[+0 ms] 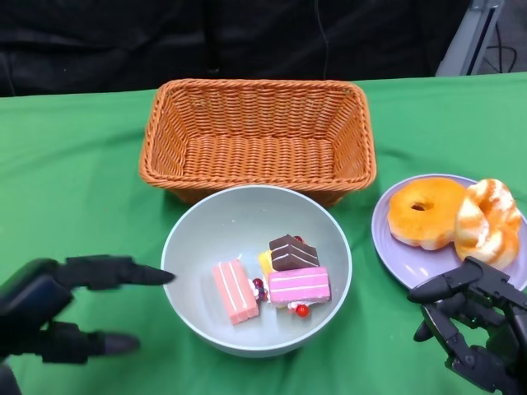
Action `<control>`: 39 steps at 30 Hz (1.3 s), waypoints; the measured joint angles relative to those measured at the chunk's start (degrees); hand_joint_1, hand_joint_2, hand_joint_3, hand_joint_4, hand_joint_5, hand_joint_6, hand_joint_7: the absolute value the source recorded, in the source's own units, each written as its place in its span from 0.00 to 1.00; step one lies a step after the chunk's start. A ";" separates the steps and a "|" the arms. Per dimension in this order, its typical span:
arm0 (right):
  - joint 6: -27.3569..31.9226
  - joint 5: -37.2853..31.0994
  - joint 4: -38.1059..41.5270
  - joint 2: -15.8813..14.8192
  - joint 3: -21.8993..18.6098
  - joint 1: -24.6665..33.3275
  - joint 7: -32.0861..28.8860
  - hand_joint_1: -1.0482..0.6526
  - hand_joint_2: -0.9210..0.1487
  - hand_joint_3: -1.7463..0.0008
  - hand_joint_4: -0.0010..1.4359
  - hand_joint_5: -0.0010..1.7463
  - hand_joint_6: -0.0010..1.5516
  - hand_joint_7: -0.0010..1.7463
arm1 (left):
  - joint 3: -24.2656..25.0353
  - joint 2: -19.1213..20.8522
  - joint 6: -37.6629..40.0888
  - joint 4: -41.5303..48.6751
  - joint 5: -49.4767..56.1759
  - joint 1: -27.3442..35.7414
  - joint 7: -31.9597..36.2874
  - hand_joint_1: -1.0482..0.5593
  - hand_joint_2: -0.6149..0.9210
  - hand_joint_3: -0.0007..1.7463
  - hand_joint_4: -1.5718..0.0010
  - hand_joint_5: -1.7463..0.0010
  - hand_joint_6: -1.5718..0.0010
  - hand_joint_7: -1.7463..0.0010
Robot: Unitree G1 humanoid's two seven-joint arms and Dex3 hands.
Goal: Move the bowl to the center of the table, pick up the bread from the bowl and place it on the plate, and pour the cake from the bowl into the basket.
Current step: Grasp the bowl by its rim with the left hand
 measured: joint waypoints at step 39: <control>0.18 -0.34 1.58 0.16 1.42 -0.95 -1.01 0.49 0.14 0.68 0.46 0.87 0.42 0.72 | -20.83 3.47 -7.22 9.23 46.46 -20.10 40.42 0.38 0.96 0.01 0.43 0.99 0.47 1.00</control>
